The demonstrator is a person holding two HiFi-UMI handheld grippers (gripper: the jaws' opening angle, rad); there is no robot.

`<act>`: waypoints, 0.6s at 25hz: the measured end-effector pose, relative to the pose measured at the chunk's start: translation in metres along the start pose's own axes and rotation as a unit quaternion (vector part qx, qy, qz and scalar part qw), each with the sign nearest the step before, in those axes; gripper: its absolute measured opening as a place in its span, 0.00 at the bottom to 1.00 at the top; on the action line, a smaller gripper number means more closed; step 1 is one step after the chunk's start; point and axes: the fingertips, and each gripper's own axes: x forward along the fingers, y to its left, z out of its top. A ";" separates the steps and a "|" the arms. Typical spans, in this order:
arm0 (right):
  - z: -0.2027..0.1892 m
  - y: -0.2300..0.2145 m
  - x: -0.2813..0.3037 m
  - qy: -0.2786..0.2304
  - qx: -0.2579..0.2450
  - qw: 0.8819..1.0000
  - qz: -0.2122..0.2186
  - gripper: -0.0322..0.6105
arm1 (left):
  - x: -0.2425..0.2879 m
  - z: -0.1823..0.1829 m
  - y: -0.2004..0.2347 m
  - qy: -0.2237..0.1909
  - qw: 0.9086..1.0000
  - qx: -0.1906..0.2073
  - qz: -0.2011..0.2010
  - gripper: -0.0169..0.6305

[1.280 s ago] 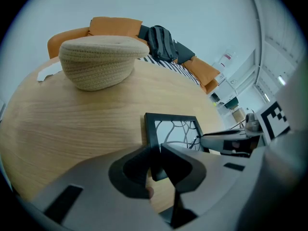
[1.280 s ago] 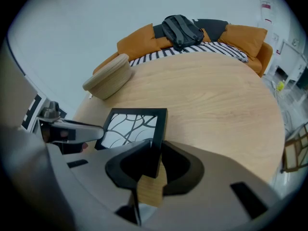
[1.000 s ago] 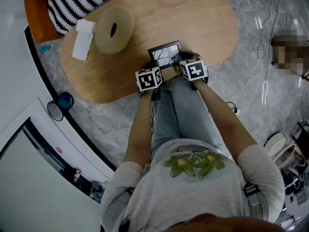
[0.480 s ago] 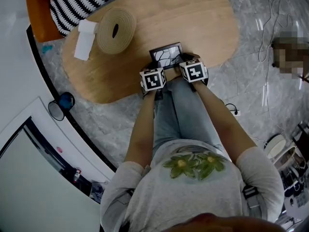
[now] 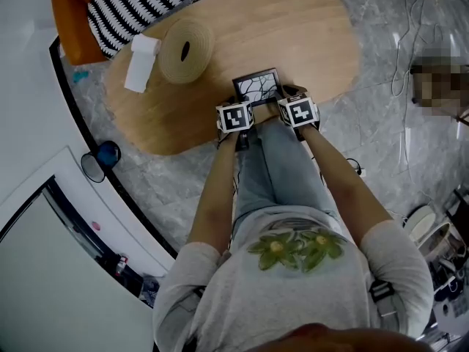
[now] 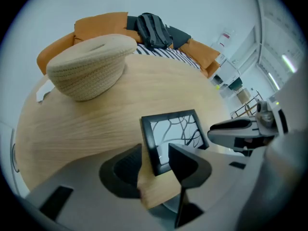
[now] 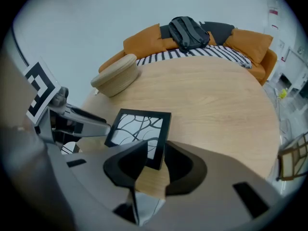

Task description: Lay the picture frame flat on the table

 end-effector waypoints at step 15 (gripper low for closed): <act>0.030 0.044 -0.106 -0.001 -0.037 0.999 0.018 0.06 | -0.129 0.033 -0.044 -0.100 0.995 0.001 -0.009 0.06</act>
